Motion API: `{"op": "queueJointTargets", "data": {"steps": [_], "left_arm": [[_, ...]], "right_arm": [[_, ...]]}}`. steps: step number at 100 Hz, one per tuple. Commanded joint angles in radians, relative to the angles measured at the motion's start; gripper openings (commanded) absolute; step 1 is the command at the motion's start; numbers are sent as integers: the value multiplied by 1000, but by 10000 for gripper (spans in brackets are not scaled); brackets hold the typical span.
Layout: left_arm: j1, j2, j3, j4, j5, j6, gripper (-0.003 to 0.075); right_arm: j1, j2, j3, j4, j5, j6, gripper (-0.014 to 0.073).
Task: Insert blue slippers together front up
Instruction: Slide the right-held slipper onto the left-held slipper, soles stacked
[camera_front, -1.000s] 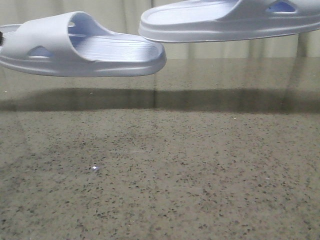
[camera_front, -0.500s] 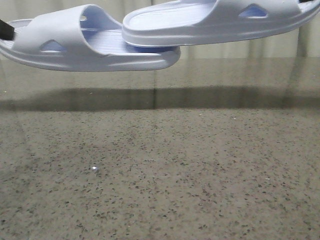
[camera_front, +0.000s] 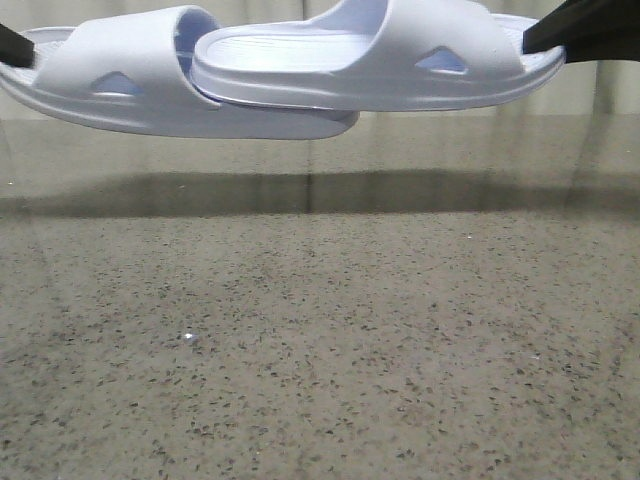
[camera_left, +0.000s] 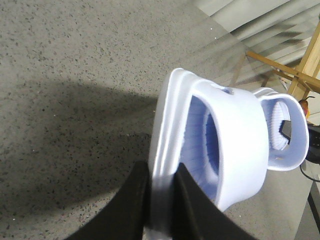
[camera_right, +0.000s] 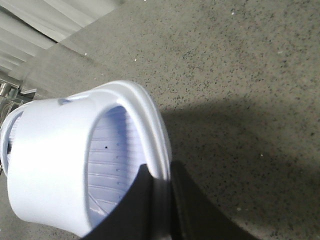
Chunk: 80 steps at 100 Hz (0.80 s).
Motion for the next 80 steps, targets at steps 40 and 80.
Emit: {"op": "queueJointTargets", "data": {"steps": [40,80], "left_arm": [[-8,-40,-24,-111,88,6,15],[-57,-34,-24,-113,88,20,16]], "right_arm": [[116,164,-42,240,131,-230,-107],[227,295,-156,253,193,-265,-106]]}}
